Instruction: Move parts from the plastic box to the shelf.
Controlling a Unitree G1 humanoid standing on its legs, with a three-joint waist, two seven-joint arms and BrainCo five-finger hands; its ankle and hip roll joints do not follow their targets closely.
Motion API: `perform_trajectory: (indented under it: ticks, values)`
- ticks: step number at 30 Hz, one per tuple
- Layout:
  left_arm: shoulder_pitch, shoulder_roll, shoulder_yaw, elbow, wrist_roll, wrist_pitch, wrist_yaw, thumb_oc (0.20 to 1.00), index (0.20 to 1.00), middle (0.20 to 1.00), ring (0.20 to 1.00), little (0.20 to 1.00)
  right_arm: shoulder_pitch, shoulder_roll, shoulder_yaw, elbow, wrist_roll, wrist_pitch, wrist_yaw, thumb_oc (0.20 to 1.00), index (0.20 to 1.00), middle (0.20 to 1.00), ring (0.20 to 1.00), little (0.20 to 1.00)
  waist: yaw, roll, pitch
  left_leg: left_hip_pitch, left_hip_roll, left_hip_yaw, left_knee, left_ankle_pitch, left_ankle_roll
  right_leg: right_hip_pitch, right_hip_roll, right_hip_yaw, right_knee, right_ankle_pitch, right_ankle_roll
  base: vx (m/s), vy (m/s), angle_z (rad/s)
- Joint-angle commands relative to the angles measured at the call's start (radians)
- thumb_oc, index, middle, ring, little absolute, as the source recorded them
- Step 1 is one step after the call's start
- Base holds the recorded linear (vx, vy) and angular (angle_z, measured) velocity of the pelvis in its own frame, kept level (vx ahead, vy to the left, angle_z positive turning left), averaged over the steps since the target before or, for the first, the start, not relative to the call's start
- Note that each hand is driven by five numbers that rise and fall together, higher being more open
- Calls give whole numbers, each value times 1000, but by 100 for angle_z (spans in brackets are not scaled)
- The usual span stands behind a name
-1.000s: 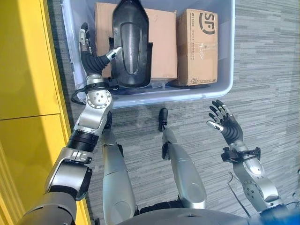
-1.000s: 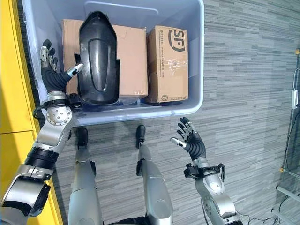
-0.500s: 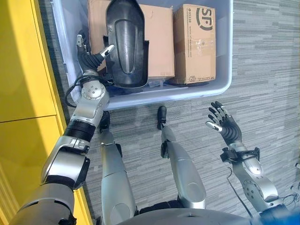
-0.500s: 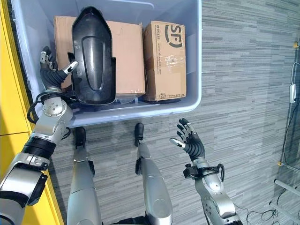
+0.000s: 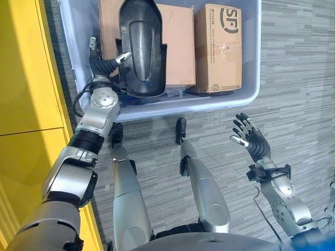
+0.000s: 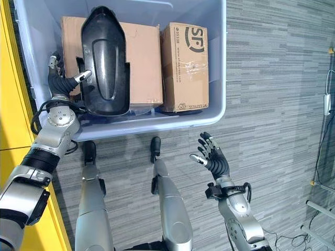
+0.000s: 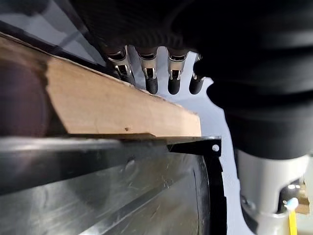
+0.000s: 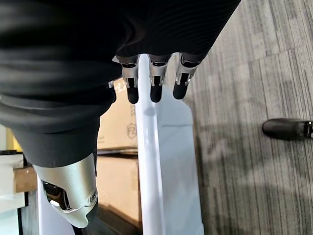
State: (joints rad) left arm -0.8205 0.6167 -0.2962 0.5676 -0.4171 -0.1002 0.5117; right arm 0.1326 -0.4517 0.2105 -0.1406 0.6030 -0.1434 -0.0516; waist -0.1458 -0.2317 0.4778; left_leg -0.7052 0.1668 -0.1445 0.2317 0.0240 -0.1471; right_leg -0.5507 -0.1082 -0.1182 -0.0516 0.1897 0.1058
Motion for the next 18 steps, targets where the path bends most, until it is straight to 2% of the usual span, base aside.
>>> perform_trajectory:
  ticks: [1, 6, 18]
  values:
    - [-84, 20, 8, 24, 45, -23, -32, 1000, 1000, 1000, 1000, 1000, 30, -46, -61, -65, -14, -18, -2, 1000, 1000, 1000, 1000, 1000, 4, -30, 30, 1, -12, 39, 51, -63, 62, 124, -69, -5, 160, -233, 58, 0, 0, 0]
    - [-122, 24, -29, 40, 85, -2, -55, 1000, 1000, 1000, 1000, 1000, 33, -54, -68, -67, -7, -15, 10, 1000, 1000, 1000, 1000, 1000, -1, -29, 32, -7, -14, 42, 64, -68, 64, 115, -69, 1, 167, -233, 58, 0, 0, 0]
    - [-237, 70, -134, 85, 312, 95, -71, 1000, 1000, 1000, 1000, 1000, 32, -69, -82, -65, 8, -10, 33, 1000, 1000, 1000, 1000, 1000, -7, -18, 35, -9, -17, 46, 69, -68, 65, 108, -71, 3, 173, -236, 58, 0, 0, 0]
